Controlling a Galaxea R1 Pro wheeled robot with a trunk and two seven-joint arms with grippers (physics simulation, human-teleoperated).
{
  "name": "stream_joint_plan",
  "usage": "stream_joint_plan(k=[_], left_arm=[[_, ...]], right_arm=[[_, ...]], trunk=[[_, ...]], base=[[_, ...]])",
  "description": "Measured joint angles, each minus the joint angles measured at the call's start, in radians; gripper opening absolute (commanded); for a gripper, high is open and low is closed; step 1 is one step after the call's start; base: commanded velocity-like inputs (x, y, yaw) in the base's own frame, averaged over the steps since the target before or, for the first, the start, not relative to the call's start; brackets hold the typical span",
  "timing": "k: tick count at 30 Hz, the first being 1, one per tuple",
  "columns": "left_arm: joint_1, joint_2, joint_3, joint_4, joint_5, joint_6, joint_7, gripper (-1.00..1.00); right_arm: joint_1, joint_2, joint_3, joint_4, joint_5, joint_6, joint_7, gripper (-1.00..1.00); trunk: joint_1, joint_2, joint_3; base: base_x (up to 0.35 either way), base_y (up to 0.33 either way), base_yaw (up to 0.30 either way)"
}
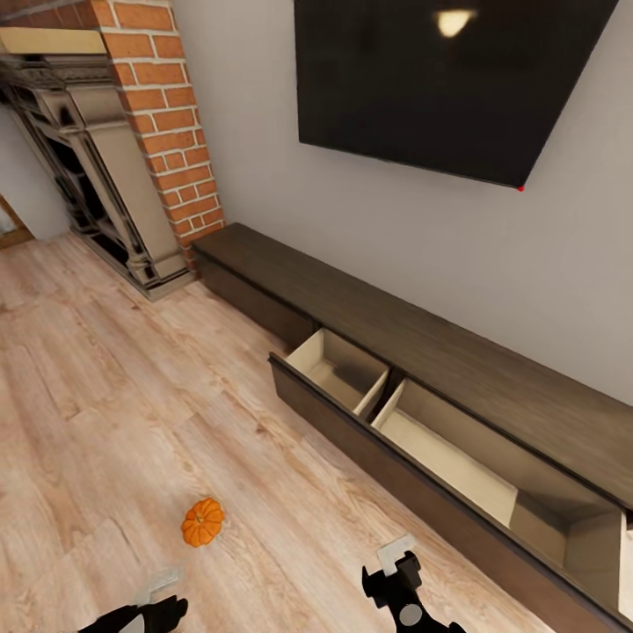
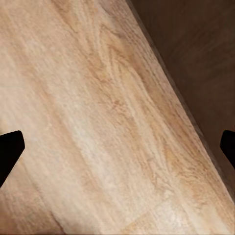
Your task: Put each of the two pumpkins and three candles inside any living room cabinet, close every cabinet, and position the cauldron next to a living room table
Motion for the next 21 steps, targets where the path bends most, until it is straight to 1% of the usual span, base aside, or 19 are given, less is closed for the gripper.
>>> stream_joint_plan(k=[3, 16, 21], left_arm=[[0.000, 0.000, 0.000, 0.000, 0.000, 0.000, 0.000, 1.00], [0.000, -0.003, -0.001, 0.000, -0.001, -0.001, -0.001, 1.00], [0.012, -0.010, -0.001, -0.002, -0.002, -0.001, -0.002, 1.00]], right_arm=[[0.007, 0.000, 0.000, 0.004, 0.000, -0.028, -0.001, 1.00], [0.008, 0.000, 0.001, 0.005, 0.000, -0.035, -0.008, 1.00], [0.008, 0.001, 0.001, 0.004, 0.000, -0.036, -0.009, 1.00]], trunk=[[0.000, 0.000, 0.004], [0.000, 0.000, 0.023], [0.000, 0.000, 0.030]], base=[[0.000, 0.000, 0.144], [0.000, 0.000, 0.130], [0.000, 0.000, 0.129]])
